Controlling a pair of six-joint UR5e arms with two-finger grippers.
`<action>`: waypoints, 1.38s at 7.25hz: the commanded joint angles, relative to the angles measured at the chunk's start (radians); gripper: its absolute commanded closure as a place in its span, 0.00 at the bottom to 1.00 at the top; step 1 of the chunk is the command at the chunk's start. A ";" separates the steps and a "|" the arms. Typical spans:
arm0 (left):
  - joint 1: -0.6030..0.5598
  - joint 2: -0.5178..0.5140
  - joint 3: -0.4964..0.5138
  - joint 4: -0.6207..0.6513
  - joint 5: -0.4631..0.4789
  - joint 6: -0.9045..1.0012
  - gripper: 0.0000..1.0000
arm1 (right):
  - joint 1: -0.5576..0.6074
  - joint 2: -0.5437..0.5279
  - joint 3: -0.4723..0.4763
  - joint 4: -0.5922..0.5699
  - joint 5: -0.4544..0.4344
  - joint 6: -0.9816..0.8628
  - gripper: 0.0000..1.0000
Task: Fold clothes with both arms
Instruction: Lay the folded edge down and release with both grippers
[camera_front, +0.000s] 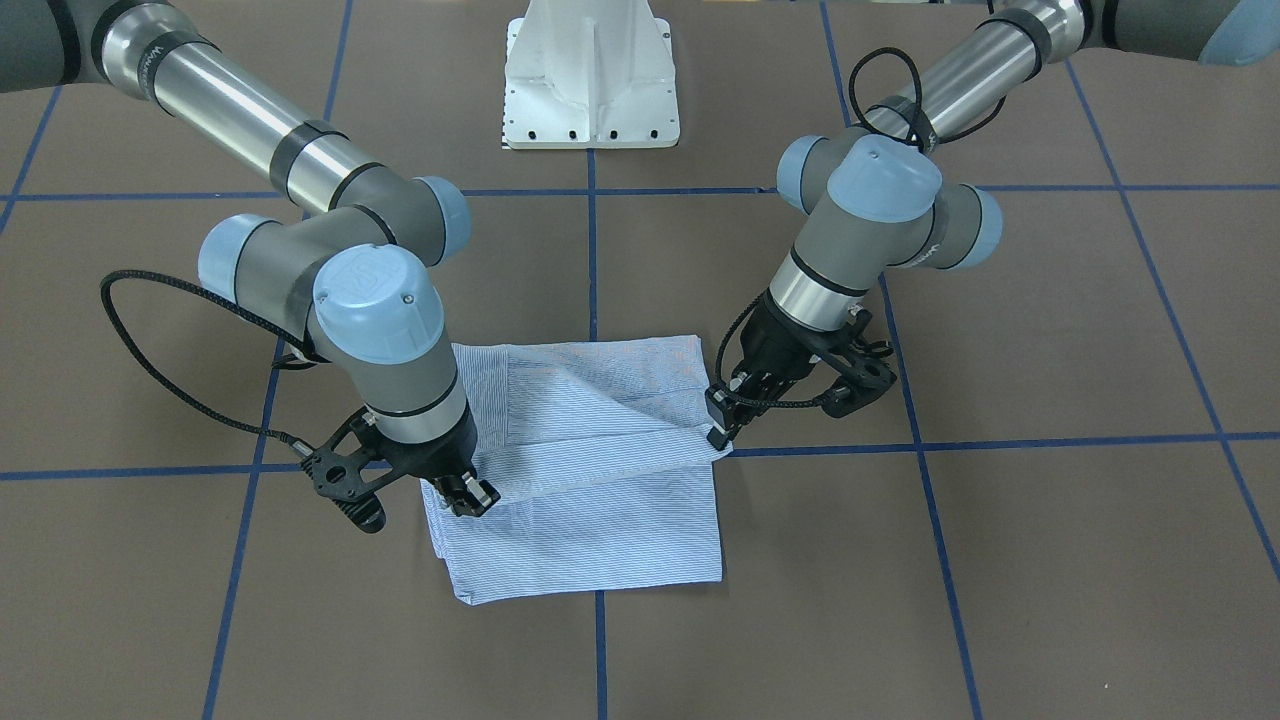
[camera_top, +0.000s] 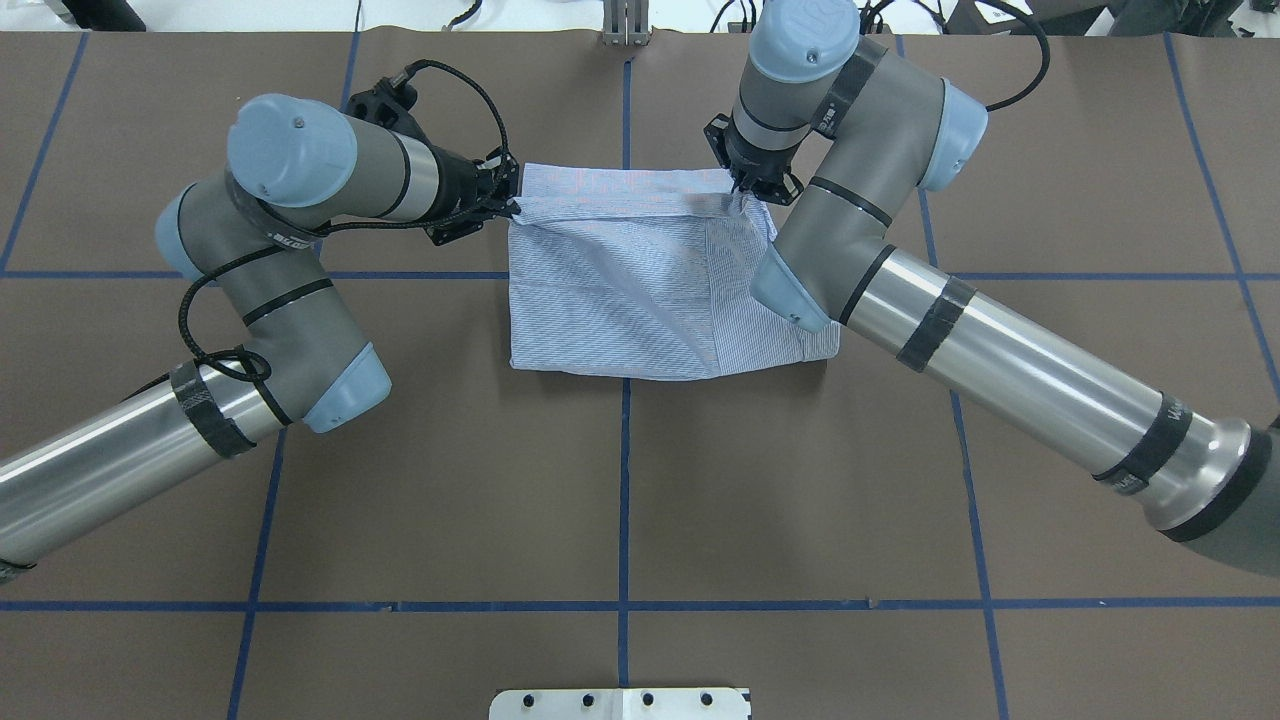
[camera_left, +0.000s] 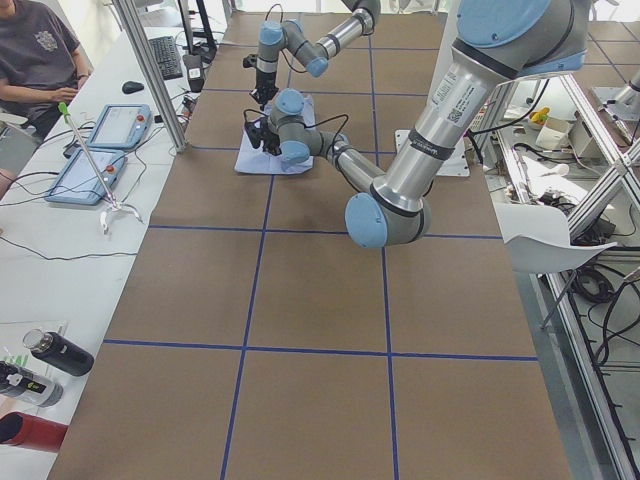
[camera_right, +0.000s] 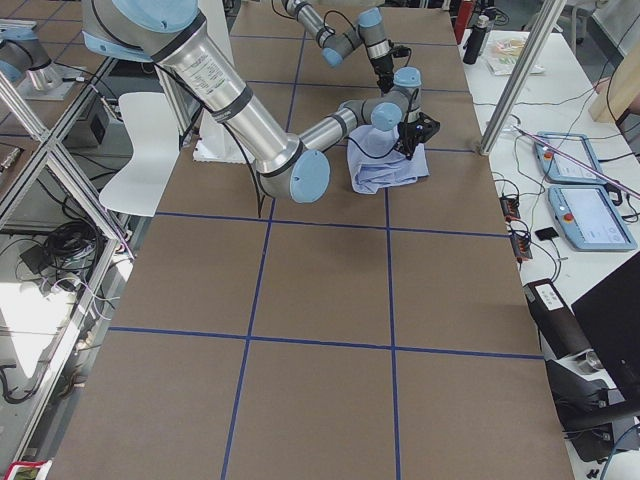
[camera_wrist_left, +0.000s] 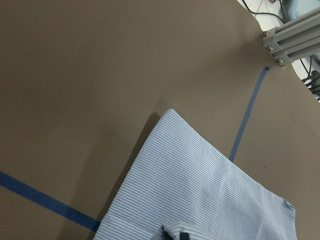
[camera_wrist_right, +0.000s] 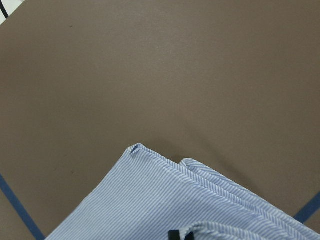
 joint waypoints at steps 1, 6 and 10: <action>-0.001 -0.071 0.143 -0.063 0.051 0.042 0.46 | 0.016 0.050 -0.148 0.095 0.019 -0.038 0.75; -0.080 -0.119 0.179 -0.115 0.046 0.143 0.34 | 0.117 0.119 -0.215 0.100 0.132 -0.122 0.01; -0.087 0.029 -0.071 -0.106 -0.011 0.146 0.46 | 0.056 -0.024 0.059 0.035 0.149 0.008 0.99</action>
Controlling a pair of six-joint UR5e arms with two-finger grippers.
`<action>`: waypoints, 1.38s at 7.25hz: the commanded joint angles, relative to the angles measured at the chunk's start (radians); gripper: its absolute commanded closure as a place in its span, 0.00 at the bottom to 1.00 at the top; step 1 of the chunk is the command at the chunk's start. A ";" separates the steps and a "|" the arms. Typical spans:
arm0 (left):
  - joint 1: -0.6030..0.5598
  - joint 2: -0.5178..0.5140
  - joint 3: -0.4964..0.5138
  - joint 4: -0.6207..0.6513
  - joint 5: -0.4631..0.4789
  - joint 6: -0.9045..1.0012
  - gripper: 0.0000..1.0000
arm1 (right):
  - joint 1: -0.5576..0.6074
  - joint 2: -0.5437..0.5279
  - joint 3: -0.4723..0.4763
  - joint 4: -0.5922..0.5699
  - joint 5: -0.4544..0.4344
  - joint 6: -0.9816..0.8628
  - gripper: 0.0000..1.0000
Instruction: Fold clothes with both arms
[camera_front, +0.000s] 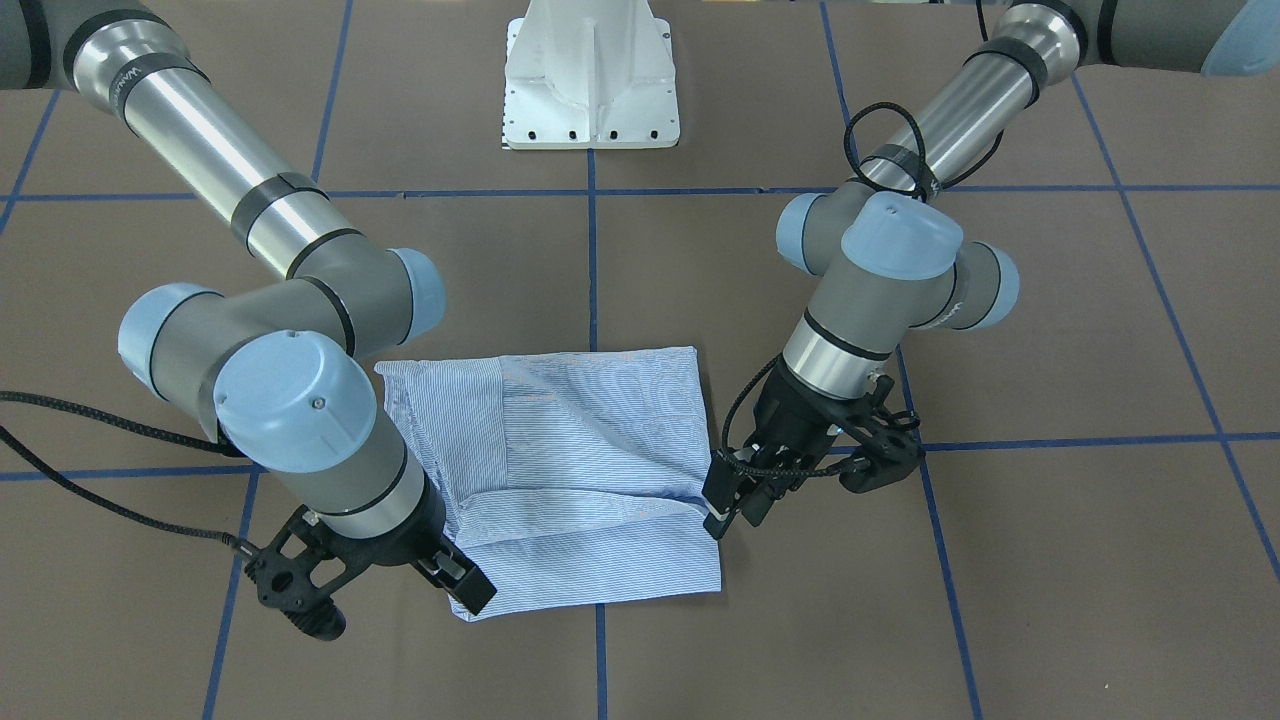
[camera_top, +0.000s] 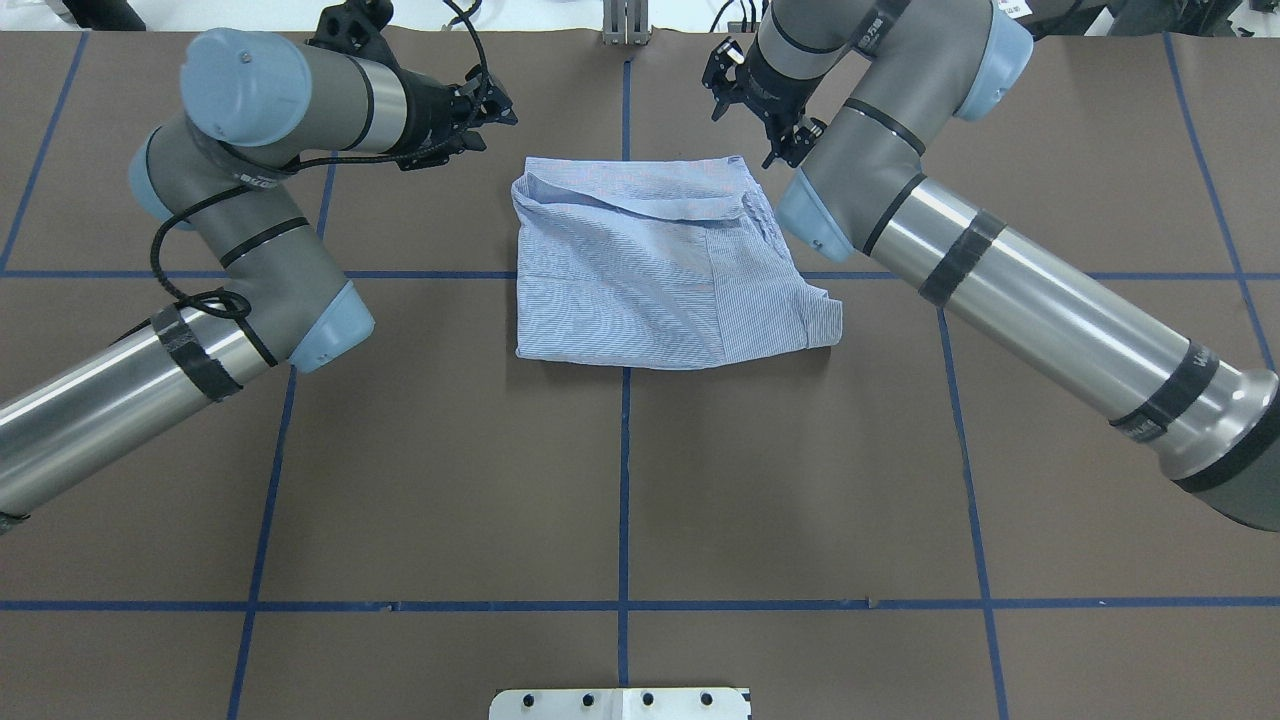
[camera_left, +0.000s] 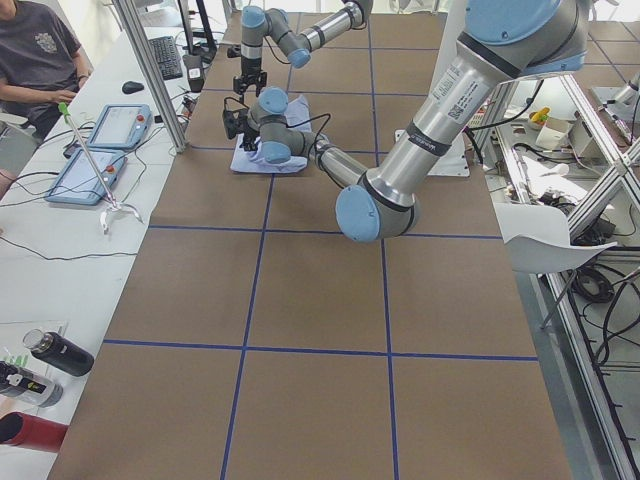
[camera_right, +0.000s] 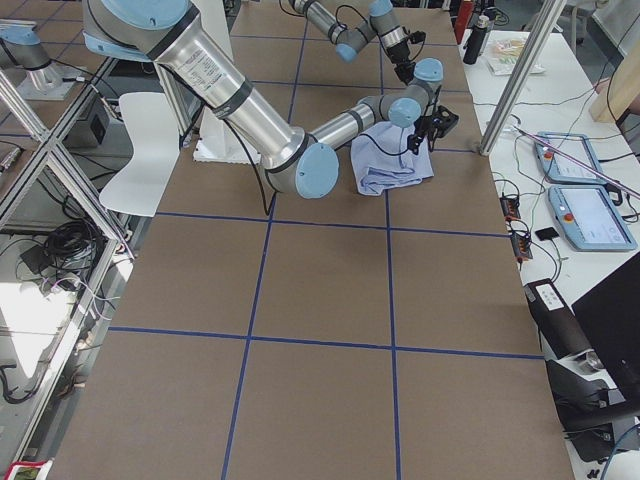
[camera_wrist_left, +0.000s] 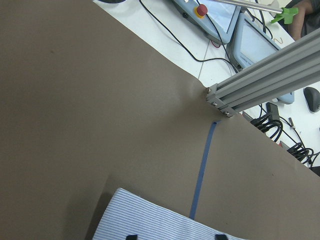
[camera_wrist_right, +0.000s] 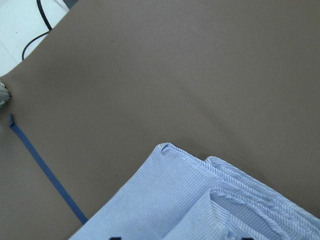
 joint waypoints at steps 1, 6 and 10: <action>-0.015 0.105 -0.167 0.009 -0.021 0.001 0.46 | -0.023 -0.021 -0.009 0.002 -0.008 0.010 0.98; -0.018 0.152 -0.216 0.014 -0.017 0.020 0.46 | -0.061 0.057 -0.163 0.085 -0.025 0.035 0.08; -0.021 0.155 -0.215 0.021 -0.014 0.021 0.45 | -0.097 0.034 -0.120 0.065 -0.025 0.103 0.00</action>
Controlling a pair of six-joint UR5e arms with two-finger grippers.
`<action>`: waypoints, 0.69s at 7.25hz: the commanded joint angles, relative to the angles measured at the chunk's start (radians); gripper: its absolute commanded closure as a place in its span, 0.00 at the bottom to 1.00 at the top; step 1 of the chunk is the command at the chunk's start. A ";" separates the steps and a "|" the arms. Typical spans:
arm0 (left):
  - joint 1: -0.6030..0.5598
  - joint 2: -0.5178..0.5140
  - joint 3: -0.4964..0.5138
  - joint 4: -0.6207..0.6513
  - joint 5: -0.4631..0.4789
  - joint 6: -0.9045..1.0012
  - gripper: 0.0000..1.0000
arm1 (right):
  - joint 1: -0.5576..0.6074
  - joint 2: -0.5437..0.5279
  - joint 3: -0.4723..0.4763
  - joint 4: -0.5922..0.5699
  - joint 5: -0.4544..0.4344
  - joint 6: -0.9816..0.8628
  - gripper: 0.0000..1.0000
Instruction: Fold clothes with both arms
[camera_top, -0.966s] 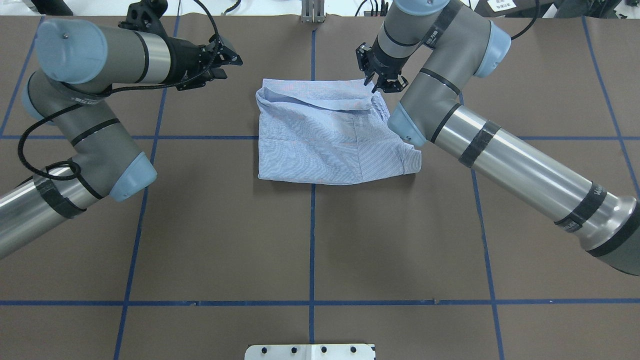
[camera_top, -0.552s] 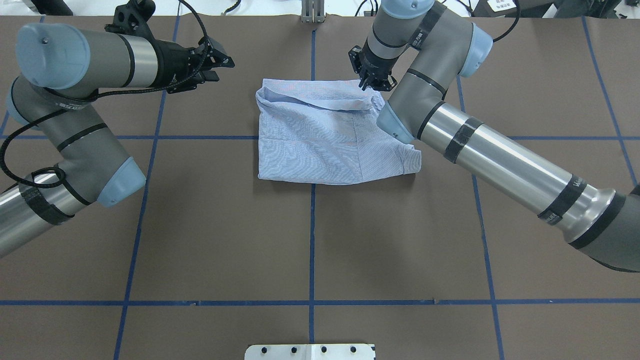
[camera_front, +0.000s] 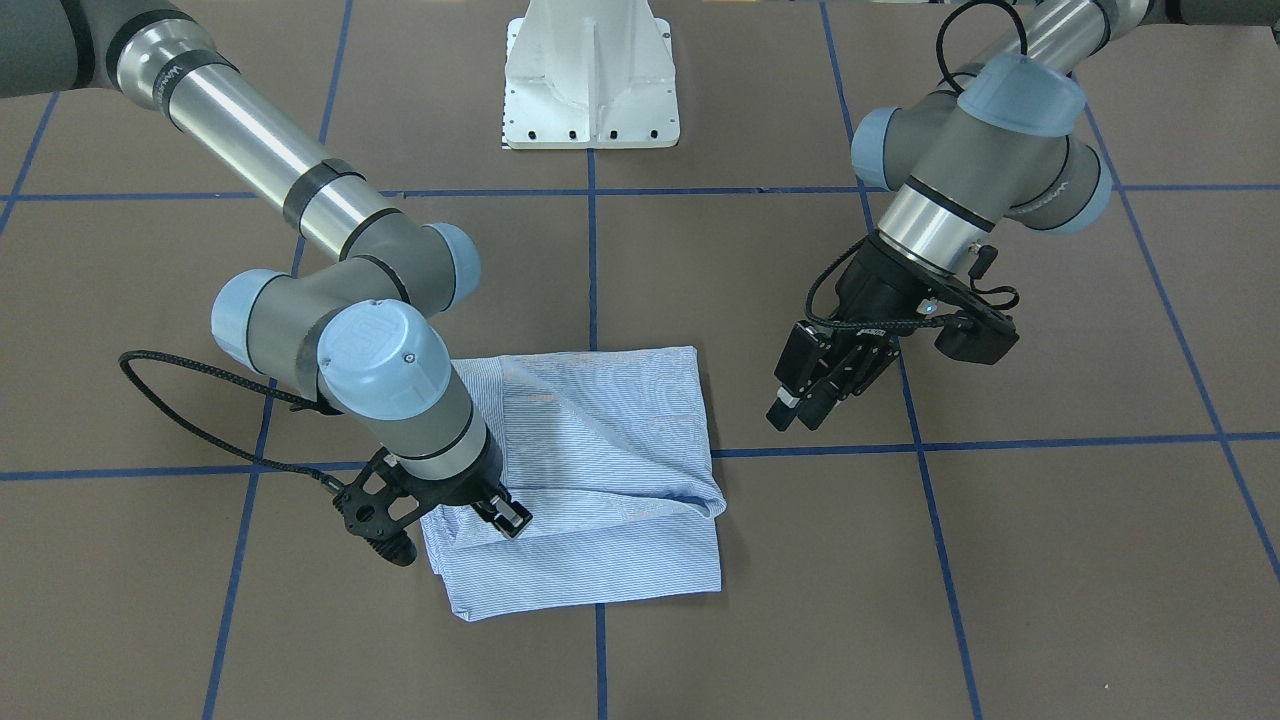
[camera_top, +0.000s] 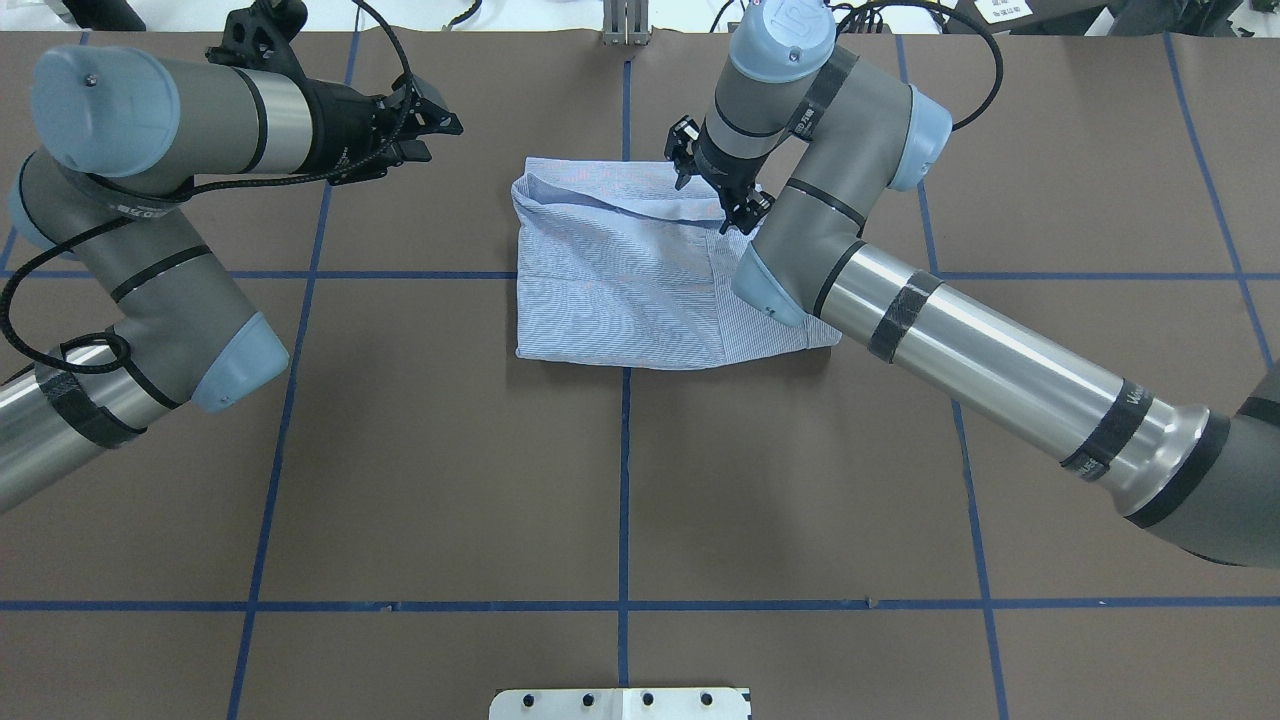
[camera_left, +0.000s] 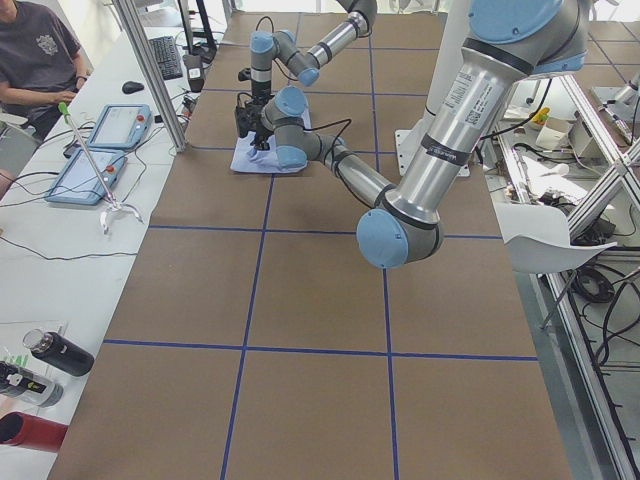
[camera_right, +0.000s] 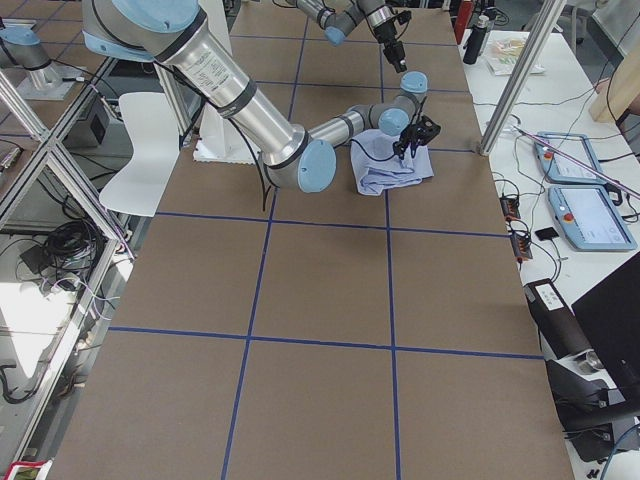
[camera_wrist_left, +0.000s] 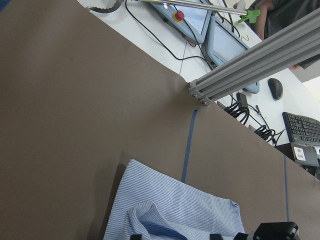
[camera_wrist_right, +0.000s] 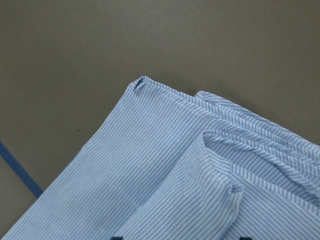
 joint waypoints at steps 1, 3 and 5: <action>0.000 0.001 0.000 0.003 0.001 -0.001 0.45 | 0.001 -0.008 0.004 -0.028 -0.005 0.003 0.11; -0.003 0.001 -0.005 0.003 0.001 -0.001 0.45 | 0.006 -0.005 -0.024 -0.052 -0.051 -0.012 1.00; -0.002 0.001 -0.006 0.005 0.001 -0.002 0.45 | 0.007 -0.002 -0.039 -0.049 -0.051 -0.029 1.00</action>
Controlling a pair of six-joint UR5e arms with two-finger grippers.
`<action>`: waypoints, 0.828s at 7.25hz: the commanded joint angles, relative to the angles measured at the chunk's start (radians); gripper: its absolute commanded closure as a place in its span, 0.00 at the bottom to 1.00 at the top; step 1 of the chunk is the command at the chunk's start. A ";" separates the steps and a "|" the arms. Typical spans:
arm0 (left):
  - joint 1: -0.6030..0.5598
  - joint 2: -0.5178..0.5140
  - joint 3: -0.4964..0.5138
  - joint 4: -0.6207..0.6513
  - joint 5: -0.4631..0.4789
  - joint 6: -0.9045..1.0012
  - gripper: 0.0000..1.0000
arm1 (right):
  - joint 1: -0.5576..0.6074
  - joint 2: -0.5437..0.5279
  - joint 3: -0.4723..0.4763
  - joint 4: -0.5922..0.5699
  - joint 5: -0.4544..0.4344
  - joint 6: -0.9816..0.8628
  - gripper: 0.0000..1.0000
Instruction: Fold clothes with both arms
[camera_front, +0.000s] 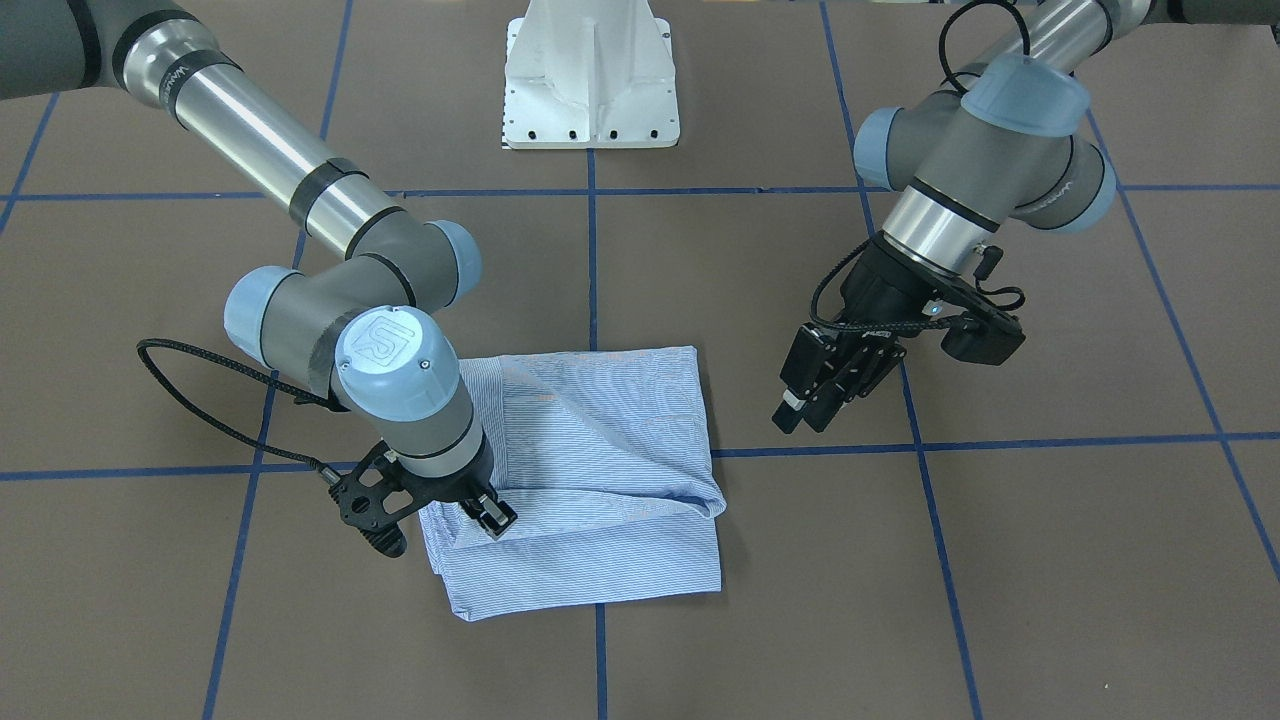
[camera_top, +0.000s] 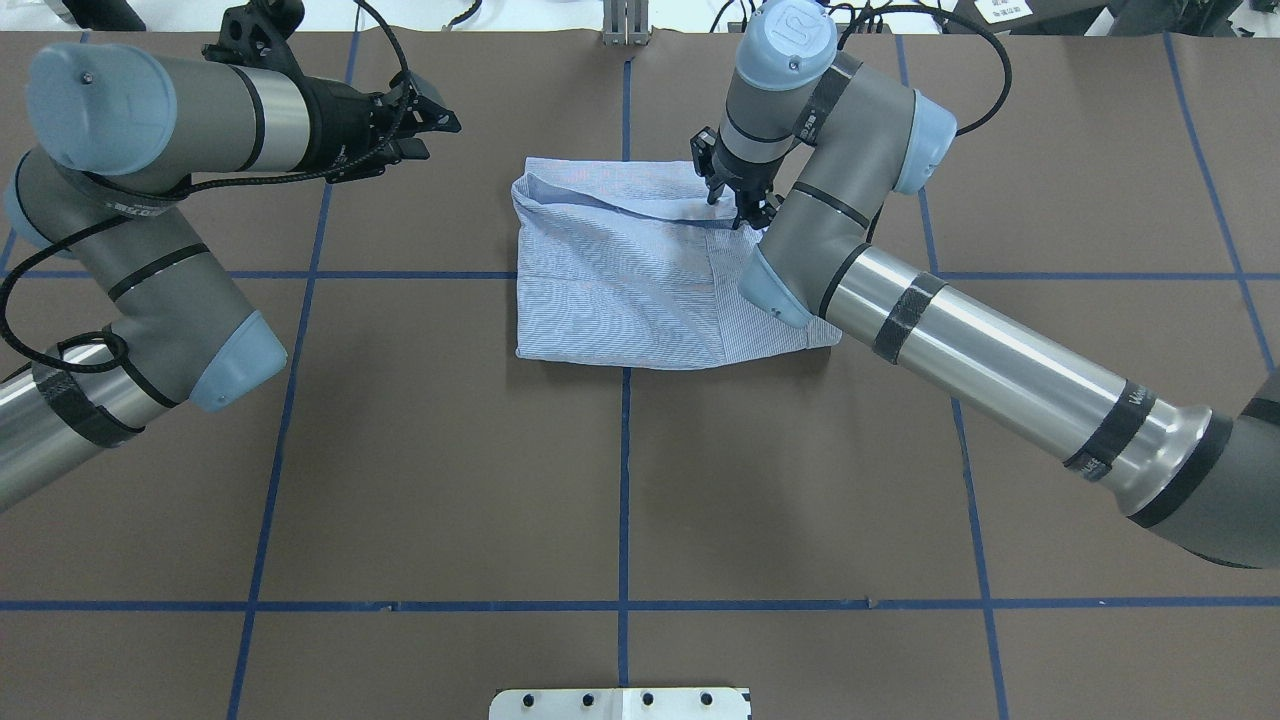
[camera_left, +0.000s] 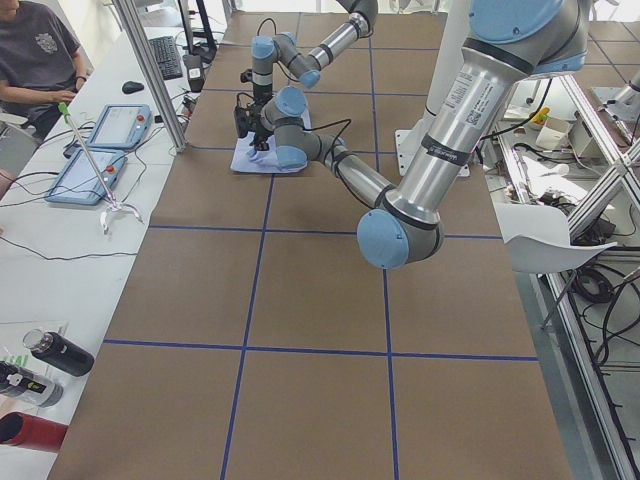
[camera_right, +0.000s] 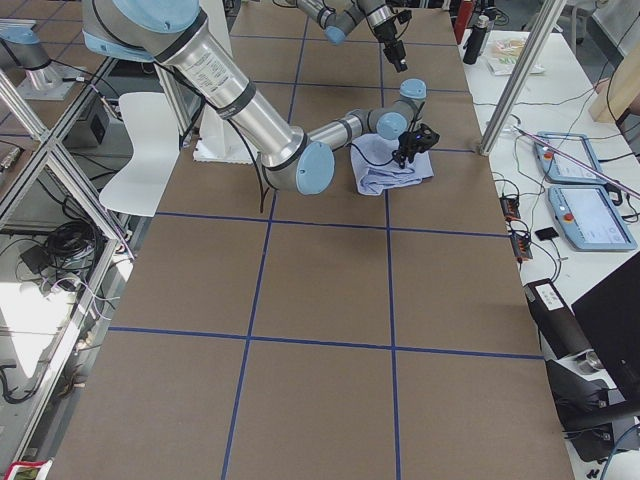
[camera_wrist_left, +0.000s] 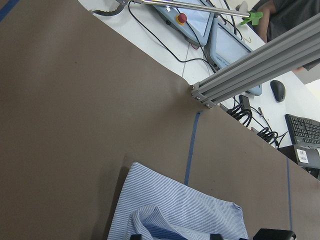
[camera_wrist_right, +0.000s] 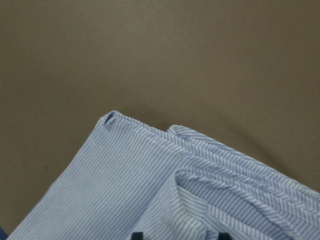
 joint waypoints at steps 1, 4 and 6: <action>0.001 0.000 -0.001 0.003 0.000 -0.001 0.45 | 0.020 0.009 -0.025 0.001 0.001 -0.040 1.00; 0.004 -0.002 -0.004 0.035 0.002 -0.007 0.45 | 0.066 0.114 -0.254 0.137 -0.002 -0.093 1.00; 0.007 -0.003 0.008 0.035 0.002 -0.004 0.45 | 0.099 0.136 -0.310 0.142 -0.025 -0.206 1.00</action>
